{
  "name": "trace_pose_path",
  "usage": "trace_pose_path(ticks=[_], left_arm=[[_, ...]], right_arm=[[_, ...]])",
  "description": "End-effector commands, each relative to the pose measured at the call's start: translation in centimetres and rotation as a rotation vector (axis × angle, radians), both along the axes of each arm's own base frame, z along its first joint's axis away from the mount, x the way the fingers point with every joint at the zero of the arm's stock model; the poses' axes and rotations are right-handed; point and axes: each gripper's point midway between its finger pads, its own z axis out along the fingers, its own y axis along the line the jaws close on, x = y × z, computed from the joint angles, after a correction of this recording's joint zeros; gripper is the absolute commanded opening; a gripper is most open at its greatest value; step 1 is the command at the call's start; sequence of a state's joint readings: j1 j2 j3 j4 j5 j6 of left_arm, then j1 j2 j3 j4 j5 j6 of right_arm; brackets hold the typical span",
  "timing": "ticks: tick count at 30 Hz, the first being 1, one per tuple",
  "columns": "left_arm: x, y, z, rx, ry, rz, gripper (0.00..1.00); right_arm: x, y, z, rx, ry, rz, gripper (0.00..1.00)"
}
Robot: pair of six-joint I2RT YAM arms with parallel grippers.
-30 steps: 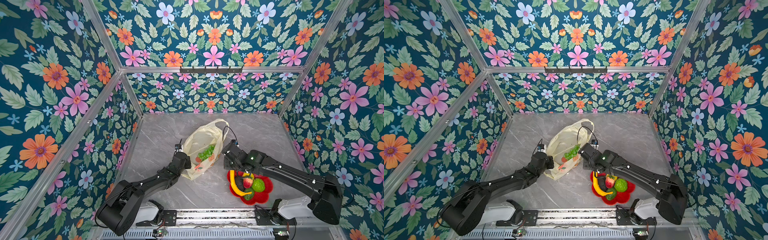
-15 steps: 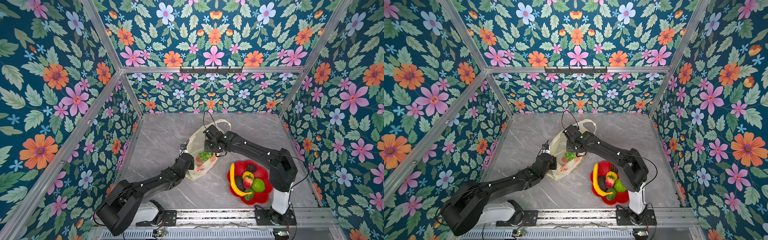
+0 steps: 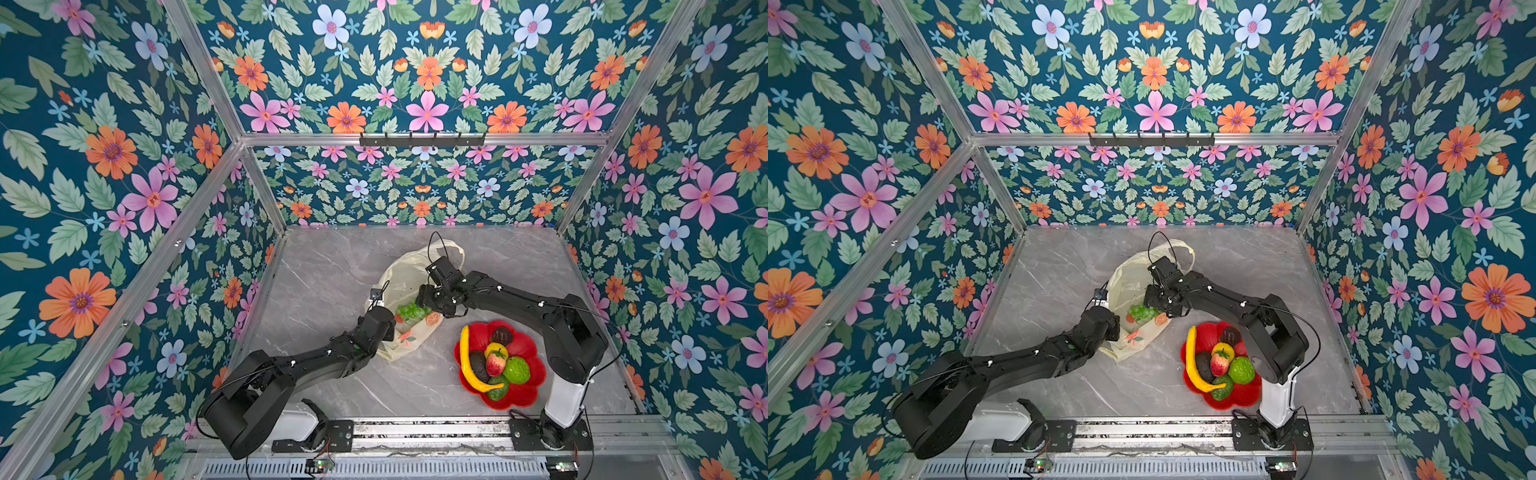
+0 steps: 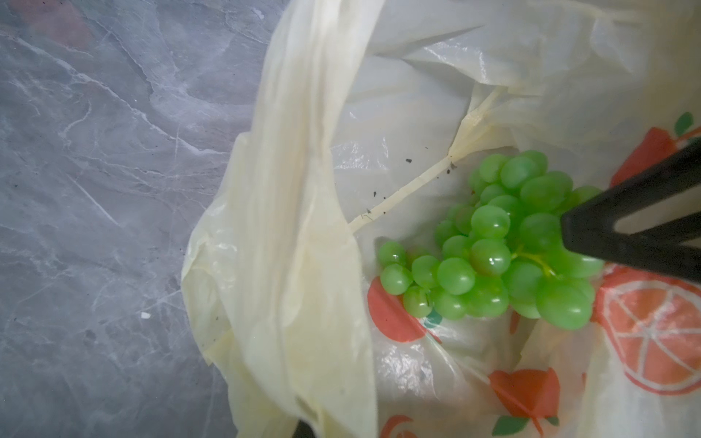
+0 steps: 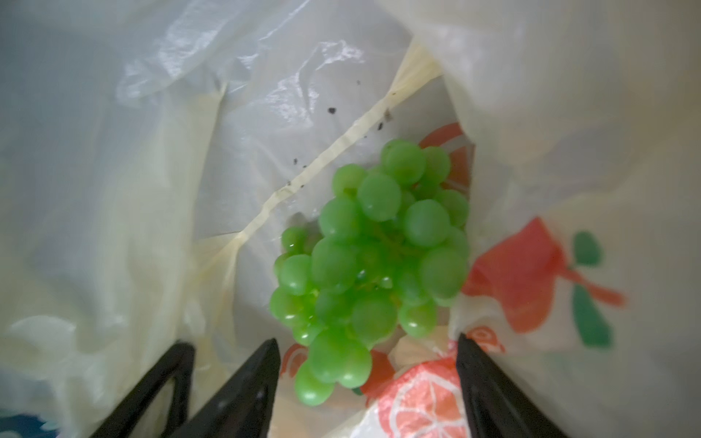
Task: Take fruits out of the plastic bag
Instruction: Pick up the fruit from the plastic bag.
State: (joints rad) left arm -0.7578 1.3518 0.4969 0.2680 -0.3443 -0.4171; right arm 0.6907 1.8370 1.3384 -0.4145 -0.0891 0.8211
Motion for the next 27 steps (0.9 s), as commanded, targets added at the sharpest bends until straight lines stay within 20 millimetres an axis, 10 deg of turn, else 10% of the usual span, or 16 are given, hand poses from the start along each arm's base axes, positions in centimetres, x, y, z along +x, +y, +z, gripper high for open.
trace_pose_path(ticks=[1, 27], left_arm=[[0.1, -0.3, 0.0, 0.012, 0.000, -0.014, 0.00], [0.0, -0.8, 0.1, 0.019, -0.006, -0.027, 0.01]], right_arm=[[0.6, 0.8, 1.1, 0.056, -0.029, -0.008, 0.77], [1.1, -0.8, -1.8, -0.179, 0.048, -0.121, 0.85]])
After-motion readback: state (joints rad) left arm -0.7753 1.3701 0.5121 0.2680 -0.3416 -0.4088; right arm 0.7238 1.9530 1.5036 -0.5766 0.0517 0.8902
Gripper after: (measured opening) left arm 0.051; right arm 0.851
